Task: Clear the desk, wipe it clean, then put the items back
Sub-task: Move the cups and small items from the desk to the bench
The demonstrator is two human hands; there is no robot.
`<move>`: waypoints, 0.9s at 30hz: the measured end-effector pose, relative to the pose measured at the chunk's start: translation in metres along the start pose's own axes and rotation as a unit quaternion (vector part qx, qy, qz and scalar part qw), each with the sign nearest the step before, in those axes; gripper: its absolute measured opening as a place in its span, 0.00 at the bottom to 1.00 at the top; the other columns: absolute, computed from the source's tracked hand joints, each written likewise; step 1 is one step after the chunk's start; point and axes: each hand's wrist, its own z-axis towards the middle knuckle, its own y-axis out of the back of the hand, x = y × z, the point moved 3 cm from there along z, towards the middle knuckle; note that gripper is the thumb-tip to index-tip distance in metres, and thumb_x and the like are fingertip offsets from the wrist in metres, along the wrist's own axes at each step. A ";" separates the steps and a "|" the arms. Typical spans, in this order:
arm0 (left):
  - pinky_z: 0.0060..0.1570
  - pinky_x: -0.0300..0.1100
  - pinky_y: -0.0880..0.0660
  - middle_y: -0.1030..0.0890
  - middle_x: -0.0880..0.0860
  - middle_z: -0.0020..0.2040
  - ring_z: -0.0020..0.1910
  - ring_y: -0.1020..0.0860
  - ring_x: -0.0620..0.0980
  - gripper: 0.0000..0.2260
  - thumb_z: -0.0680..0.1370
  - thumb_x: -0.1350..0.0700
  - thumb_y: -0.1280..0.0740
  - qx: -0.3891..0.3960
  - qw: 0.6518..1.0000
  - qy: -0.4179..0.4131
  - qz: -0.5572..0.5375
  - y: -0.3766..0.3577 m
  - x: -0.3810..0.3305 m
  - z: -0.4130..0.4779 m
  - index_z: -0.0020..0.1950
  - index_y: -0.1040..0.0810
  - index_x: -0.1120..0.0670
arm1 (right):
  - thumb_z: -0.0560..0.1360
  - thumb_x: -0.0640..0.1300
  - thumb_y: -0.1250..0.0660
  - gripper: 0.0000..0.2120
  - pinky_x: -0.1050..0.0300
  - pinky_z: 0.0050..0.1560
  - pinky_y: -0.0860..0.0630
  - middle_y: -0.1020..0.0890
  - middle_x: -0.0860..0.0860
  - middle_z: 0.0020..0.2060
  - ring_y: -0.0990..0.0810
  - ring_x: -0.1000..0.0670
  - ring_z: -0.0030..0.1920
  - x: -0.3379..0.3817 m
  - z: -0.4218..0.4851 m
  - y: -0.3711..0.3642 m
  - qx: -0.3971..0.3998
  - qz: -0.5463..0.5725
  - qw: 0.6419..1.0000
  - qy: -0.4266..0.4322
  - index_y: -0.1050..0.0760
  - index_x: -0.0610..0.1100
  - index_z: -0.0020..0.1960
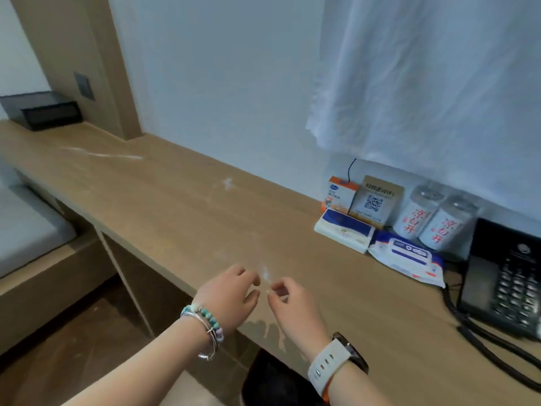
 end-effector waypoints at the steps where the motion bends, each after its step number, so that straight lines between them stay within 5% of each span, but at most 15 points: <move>1: 0.50 0.41 0.26 0.29 0.47 0.58 0.51 0.25 0.47 0.13 0.80 0.48 0.44 0.004 1.000 -0.015 0.001 -0.002 -0.010 0.008 0.63 0.29 0.47 | 0.78 0.51 0.40 0.05 0.56 0.49 0.25 0.23 0.56 0.50 0.23 0.55 0.49 -0.008 -0.002 0.011 -0.015 -0.015 1.000 -0.007 0.29 0.53 0.52; 11: 0.50 0.41 0.26 0.28 0.47 0.59 0.54 0.25 0.47 0.13 0.80 0.48 0.45 0.050 0.986 -0.154 0.026 -0.046 -0.128 0.059 0.62 0.29 0.47 | 0.78 0.49 0.42 0.05 0.55 0.46 0.26 0.22 0.54 0.46 0.23 0.53 0.46 -0.118 -0.033 0.120 -0.111 -0.108 0.981 -0.119 0.29 0.52 0.46; 27: 0.54 0.38 0.31 0.30 0.48 0.60 0.56 0.27 0.47 0.13 0.80 0.50 0.43 0.117 0.979 -0.168 -0.016 -0.146 -0.317 0.104 0.63 0.29 0.48 | 0.78 0.50 0.40 0.06 0.55 0.50 0.24 0.23 0.55 0.48 0.23 0.55 0.48 -0.271 -0.060 0.275 -0.154 -0.095 0.972 -0.151 0.26 0.51 0.51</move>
